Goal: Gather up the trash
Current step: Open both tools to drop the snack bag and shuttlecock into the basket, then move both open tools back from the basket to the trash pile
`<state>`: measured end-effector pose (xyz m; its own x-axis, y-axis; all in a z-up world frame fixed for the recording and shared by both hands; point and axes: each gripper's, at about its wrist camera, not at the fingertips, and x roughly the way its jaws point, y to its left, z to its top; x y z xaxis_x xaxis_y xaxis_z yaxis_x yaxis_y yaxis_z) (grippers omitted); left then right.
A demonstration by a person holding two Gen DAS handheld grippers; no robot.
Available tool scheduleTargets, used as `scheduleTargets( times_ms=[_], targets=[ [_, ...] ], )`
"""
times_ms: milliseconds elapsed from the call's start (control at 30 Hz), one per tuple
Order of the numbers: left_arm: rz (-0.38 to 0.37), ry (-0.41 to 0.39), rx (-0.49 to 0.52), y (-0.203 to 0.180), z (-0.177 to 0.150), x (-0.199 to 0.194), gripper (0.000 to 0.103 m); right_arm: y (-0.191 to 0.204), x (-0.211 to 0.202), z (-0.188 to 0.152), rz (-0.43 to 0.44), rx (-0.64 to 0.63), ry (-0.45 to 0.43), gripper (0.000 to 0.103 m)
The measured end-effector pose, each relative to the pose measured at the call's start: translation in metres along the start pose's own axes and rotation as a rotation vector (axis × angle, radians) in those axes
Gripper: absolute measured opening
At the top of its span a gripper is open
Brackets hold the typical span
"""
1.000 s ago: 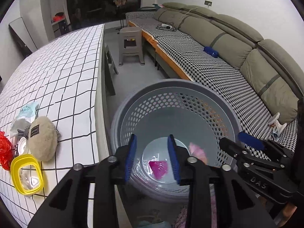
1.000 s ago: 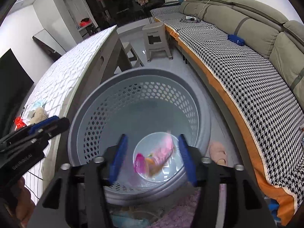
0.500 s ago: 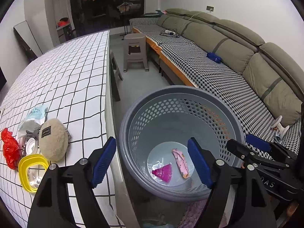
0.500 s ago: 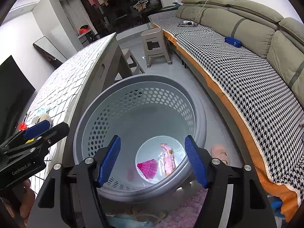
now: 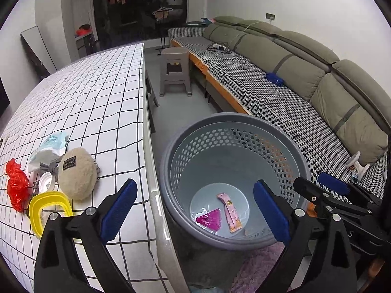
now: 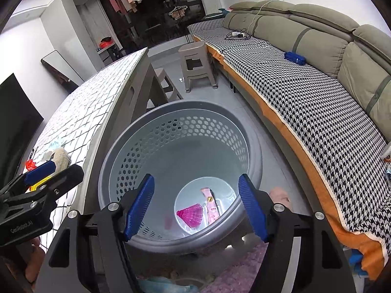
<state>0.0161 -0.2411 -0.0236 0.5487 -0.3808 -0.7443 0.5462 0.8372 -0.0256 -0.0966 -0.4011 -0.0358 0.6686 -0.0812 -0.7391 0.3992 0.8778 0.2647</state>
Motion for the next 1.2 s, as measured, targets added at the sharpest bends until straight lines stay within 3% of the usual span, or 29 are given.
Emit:
scheduleTargets(
  times_ms=[433,1200],
  targets=[
    [-0.004,-0.041,-0.038,0.023,-0.020,-0.024,0.095,0.029,-0.019,-0.014,-0.005,-0.055,-0.024,0.070],
    [0.068,-0.105,-0.140,0.084,-0.048,-0.074,0.095,0.082,-0.036,-0.029,0.040,-0.125,-0.057,0.070]
  ],
)
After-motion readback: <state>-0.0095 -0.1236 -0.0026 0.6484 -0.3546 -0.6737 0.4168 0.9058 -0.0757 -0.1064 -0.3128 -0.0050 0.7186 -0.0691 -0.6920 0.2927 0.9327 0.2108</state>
